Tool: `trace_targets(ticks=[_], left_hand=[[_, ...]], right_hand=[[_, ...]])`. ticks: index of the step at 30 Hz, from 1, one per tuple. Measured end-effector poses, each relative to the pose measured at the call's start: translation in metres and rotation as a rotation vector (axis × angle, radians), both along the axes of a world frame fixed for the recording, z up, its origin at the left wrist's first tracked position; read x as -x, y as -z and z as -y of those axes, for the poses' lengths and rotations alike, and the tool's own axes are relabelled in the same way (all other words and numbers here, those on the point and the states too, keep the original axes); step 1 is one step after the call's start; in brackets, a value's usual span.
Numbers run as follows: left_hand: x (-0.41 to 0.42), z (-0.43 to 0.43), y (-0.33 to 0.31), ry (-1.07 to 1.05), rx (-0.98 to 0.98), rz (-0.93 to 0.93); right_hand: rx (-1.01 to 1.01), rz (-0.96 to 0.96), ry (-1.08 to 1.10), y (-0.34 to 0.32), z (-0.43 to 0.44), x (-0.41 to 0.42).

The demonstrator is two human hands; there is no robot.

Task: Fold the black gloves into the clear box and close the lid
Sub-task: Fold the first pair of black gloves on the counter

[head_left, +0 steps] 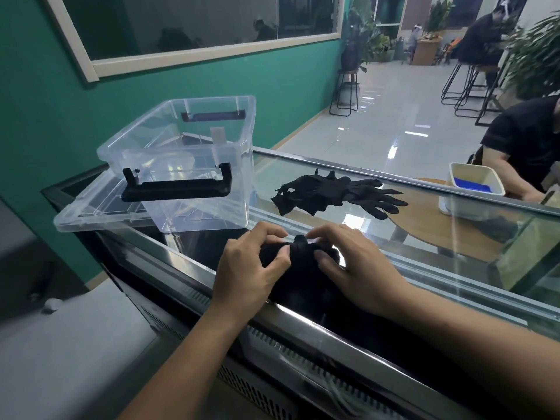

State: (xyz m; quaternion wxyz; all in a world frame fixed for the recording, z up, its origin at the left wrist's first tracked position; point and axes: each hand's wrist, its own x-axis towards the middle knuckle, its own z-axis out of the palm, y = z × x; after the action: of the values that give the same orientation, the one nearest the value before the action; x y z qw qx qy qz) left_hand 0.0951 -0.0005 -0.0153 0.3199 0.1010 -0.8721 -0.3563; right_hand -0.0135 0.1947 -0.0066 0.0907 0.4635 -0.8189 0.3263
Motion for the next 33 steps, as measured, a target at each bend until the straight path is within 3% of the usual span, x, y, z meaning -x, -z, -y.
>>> trace_targets(ticks=[6,13,17,27,33], left_hand=[[0.008,0.006,-0.001,0.014,-0.074,0.033],[0.013,0.006,0.011,-0.032,0.282,-0.058],[0.01,0.004,0.011,0.048,0.417,-0.073],[0.021,-0.004,0.003,0.174,0.547,0.077],[0.03,-0.002,0.002,0.183,0.563,0.076]], right_hand=[[0.079,0.074,0.111,0.002,0.004,0.006],[0.059,0.07,0.211,0.012,0.005,0.017],[0.084,0.016,0.179,0.011,0.004,0.018],[0.072,0.051,0.16,0.007,0.002,0.018],[0.066,0.145,0.171,0.002,0.002,0.015]])
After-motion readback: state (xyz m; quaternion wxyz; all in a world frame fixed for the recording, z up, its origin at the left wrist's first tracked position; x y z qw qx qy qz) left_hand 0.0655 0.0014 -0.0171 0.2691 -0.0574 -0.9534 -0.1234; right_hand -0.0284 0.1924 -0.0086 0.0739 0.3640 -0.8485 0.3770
